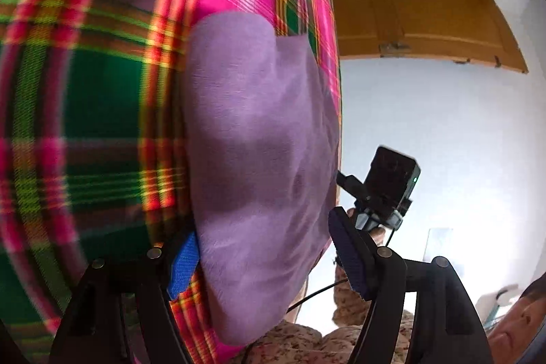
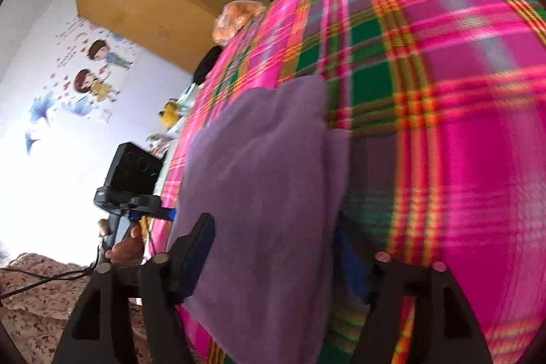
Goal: Fold clothes
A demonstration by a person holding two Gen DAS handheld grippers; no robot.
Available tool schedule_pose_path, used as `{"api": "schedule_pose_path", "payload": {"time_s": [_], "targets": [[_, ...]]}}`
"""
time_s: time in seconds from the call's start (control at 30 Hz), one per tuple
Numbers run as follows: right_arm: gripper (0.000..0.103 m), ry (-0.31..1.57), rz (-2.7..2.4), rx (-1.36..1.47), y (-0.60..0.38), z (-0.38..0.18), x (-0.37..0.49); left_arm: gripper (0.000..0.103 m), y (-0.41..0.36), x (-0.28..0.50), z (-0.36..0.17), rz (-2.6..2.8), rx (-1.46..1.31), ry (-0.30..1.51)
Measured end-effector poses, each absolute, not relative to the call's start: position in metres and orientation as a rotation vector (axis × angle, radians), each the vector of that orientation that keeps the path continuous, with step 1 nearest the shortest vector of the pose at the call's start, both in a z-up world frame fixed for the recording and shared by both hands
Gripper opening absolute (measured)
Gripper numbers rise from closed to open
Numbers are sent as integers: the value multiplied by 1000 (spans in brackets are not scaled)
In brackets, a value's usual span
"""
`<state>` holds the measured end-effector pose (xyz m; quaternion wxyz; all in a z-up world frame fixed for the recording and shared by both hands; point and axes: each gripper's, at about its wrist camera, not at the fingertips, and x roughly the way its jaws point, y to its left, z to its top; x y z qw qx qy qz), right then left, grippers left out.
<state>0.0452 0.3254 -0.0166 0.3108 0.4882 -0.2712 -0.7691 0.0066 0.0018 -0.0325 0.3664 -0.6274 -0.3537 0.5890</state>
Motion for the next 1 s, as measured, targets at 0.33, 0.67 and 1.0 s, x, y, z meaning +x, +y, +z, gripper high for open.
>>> {"api": "schedule_pose_path", "payload": {"time_s": [0.33,0.67,1.0], "targets": [[40,-713,-2097,1333,330,-20,46,65,-4,10,-37,1490,-1647,-973],[35,-666,-2163,1331,322,-18,48,36,-15,21,-47,1514,-1646,-1042],[32,-660,-2234,1306,315,-18,54,34,-9,17,-44,1546,-1620,-1039]]}}
